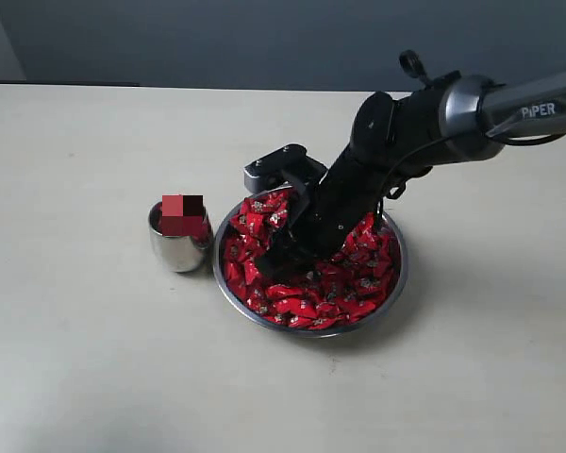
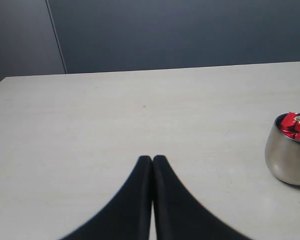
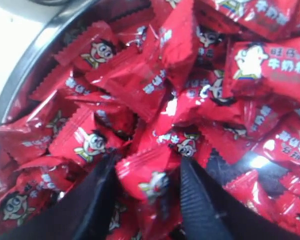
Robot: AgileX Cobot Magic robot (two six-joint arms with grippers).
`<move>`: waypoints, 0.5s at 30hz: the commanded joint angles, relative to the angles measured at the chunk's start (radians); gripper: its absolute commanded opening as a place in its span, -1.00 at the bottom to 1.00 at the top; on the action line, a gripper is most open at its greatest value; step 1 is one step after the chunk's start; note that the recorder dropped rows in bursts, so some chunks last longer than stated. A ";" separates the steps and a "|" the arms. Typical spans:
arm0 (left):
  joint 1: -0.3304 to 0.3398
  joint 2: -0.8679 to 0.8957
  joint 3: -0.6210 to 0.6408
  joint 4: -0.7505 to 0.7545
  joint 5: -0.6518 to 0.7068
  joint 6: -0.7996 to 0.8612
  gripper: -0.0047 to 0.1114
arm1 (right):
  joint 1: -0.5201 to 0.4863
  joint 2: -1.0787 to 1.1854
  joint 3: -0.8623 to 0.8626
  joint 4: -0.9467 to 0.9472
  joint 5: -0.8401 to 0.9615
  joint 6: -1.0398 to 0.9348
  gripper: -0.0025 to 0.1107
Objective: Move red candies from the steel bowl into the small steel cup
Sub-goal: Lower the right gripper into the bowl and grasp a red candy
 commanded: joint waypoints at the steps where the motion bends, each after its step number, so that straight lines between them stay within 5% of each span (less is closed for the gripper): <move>1: 0.001 -0.004 0.004 -0.002 -0.002 -0.001 -0.91 | 0.002 0.013 0.000 -0.004 -0.011 -0.003 -0.22; 15: 0.001 -0.004 0.004 -0.002 -0.002 -0.001 -0.91 | 0.002 0.013 0.000 -0.020 -0.024 -0.001 -0.22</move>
